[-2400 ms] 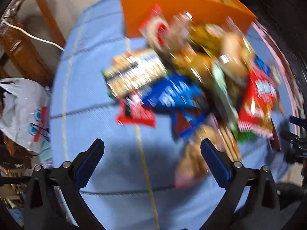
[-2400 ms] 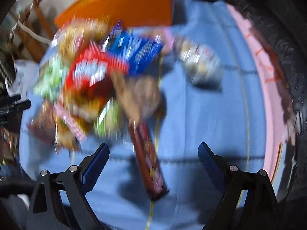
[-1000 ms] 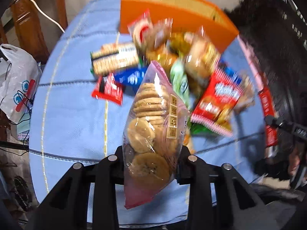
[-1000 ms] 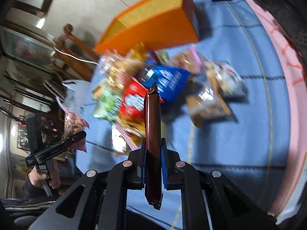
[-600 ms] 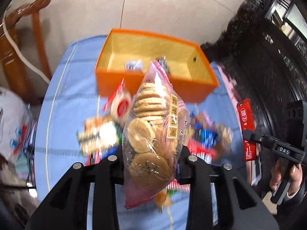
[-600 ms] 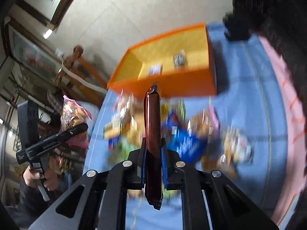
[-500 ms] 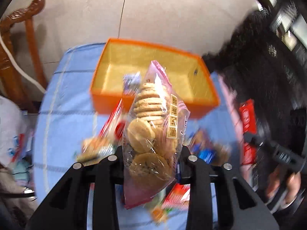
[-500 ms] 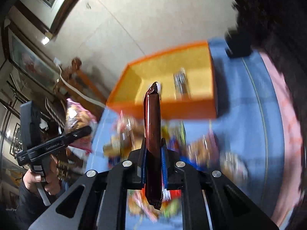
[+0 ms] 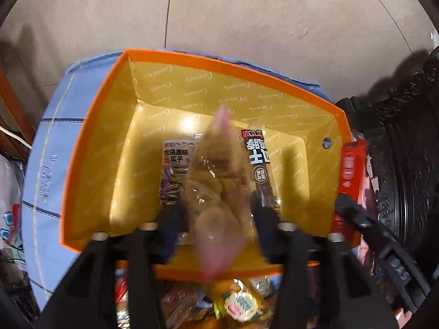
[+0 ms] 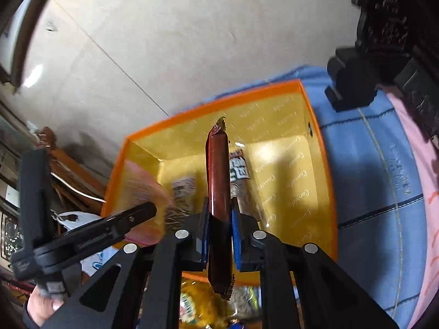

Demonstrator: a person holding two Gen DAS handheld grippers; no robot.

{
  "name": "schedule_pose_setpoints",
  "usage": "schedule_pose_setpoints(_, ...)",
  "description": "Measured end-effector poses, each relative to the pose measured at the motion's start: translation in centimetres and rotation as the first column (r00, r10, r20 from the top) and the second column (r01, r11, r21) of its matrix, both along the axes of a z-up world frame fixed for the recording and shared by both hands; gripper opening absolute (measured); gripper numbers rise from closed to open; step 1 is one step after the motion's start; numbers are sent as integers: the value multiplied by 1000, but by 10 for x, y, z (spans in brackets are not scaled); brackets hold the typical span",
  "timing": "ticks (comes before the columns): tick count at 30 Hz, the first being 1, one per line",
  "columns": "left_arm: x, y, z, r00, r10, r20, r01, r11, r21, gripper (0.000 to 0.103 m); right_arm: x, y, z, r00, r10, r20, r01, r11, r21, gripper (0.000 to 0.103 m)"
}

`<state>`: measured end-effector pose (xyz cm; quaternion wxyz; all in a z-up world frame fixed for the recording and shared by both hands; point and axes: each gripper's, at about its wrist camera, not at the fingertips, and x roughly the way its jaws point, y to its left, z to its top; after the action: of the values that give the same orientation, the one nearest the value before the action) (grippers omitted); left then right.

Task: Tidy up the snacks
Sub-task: 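Lower the cookie bag and sausage stick into the orange box, release both, then move both grippers back over the snack pile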

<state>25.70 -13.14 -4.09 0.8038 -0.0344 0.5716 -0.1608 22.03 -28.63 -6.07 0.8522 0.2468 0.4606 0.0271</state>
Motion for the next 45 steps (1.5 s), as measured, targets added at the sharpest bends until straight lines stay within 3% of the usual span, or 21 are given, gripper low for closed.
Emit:
schedule_pose_setpoints(1,0,-2,-2,1000,6,8,-6,1000,23,85,3,-1,-8,1000,-4,-19,4,1000,6,16)
schedule_pose_setpoints(2,0,-3,-3,1000,22,14,-22,998,57,97,5,0,-13,999,-6,-39,6,1000,7,26)
schedule_pose_setpoints(4,-1,1,-5,999,34,19,-35,997,71,97,5,-3,-21,997,-21,-74,22,1000,19,51)
schedule_pose_setpoints(7,-4,10,-5,998,56,-10,-55,996,63,97,-9,-7,-13,998,-37,-40,38,999,24,52)
schedule_pose_setpoints(10,-18,25,0,997,81,-2,-81,996,47,97,-37,-9,6,999,-50,13,50,999,-2,64)
schedule_pose_setpoints(12,-38,33,9,997,75,31,-76,996,41,97,-58,-8,18,997,-63,50,66,996,-65,74)
schedule_pose_setpoints(14,-59,39,15,996,55,66,-59,997,47,97,-92,1,31,993,-44,113,68,974,-215,92)
schedule_pose_setpoints(15,-70,41,17,996,44,79,-48,998,50,97,-109,7,35,989,-31,143,73,951,-301,96)
schedule_pose_setpoints(17,-96,48,16,996,34,82,-38,998,52,97,-136,17,37,984,10,180,65,911,-408,99)
schedule_pose_setpoints(19,-123,59,13,997,37,71,-39,999,34,97,-164,30,30,984,67,162,25,860,-509,99)
schedule_pose_setpoints(21,-145,66,8,997,45,64,-47,999,26,97,-184,38,19,992,76,98,-8,828,-560,99)
schedule_pose_setpoints(24,-180,75,2,996,15,91,-18,1000,23,97,-206,47,4,997,73,15,-52,817,-575,99)
schedule_pose_setpoints(27,-210,72,-5,989,-84,123,71,992,106,97,-226,50,-13,996,85,-35,-91,845,-527,99)
schedule_pose_setpoints(29,-226,73,-10,987,-115,113,101,987,129,97,-244,41,-16,996,91,21,-77,930,-359,99)
schedule_pose_setpoints(31,-238,80,-17,990,-110,87,100,988,117,97,-249,35,-24,999,41,-24,-46,959,-279,99)
schedule_pose_setpoints(37,-246,109,-46,995,-21,-99,24,999,27,97,-261,41,-38,995,1,-97,-24,973,-228,99)
schedule_pose_setpoints(43,-251,123,-51,993,-22,-118,32,996,83,97,-270,53,-45,985,-3,-171,-17,993,-119,99)
schedule_pose_setpoints(45,-247,127,-53,991,-19,-131,29,997,72,97,-273,53,-48,982,-14,-186,0,997,-73,99)
